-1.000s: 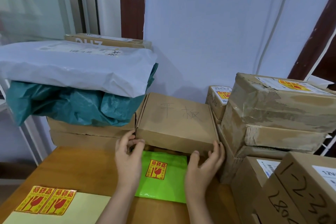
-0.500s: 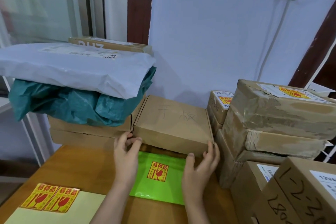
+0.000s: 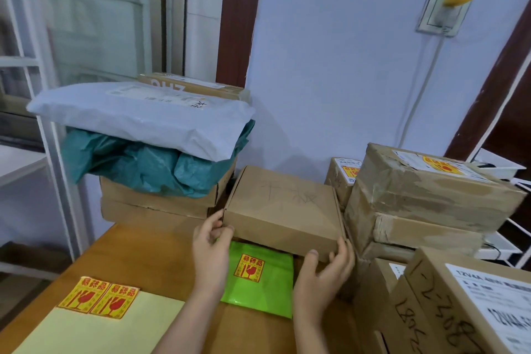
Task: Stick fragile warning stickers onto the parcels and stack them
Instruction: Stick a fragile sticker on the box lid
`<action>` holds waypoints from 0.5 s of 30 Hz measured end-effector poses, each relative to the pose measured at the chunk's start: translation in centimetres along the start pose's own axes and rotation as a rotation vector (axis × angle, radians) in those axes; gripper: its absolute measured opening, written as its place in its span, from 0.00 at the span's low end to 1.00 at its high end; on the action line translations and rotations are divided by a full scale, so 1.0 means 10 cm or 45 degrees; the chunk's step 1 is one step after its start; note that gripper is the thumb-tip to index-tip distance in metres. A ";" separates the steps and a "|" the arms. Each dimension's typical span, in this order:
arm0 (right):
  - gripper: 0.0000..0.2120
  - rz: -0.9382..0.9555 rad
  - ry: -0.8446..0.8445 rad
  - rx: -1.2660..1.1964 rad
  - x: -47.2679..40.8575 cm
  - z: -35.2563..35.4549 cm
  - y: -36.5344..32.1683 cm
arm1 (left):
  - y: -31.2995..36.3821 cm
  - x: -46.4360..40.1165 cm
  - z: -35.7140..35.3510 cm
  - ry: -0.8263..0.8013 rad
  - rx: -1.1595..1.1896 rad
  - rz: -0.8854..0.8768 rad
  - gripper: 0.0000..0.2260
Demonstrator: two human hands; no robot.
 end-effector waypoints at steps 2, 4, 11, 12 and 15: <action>0.36 -0.035 -0.008 -0.022 0.04 0.00 -0.07 | 0.08 0.00 0.04 0.016 0.013 -0.021 0.15; 0.37 -0.085 -0.006 -0.035 0.10 0.00 -0.16 | 0.14 -0.01 0.10 0.022 0.035 -0.013 0.16; 0.32 -0.029 0.034 0.093 0.26 0.22 -0.47 | 0.34 0.23 0.35 0.003 0.054 0.094 0.08; 0.31 -0.024 0.034 0.103 0.30 0.27 -0.51 | 0.37 0.28 0.40 0.014 0.056 0.098 0.06; 0.31 -0.001 0.047 0.128 0.42 0.42 -0.63 | 0.49 0.46 0.50 0.019 0.060 0.129 0.04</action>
Point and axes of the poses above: each hand's wrist, its own x-axis away from the middle knuckle, its own z-axis out of the back of the hand, y = z × x, the point moved 1 cm from there along -x, towards the middle knuckle, and after that the axes turned 3 degrees about -x, right-handed, at the moved point
